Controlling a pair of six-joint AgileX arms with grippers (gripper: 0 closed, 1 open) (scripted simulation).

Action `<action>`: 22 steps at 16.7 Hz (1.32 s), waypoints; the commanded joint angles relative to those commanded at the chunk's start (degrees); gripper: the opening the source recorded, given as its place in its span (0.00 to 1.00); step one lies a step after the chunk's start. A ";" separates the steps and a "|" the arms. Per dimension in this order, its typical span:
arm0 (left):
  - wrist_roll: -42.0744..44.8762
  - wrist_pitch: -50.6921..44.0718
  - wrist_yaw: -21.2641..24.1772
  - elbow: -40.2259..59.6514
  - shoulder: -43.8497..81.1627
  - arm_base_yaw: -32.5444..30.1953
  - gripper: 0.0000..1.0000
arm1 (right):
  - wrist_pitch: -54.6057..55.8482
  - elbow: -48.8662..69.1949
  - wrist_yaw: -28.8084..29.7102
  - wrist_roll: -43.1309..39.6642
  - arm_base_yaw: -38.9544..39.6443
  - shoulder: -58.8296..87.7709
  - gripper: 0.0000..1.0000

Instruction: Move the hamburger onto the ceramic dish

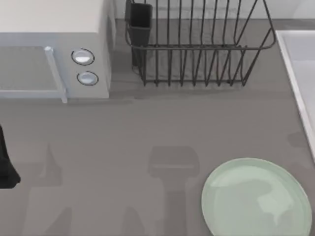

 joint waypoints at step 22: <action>0.00 0.00 0.00 0.00 0.00 0.00 1.00 | 1.59 12.67 0.11 49.10 33.42 17.86 0.00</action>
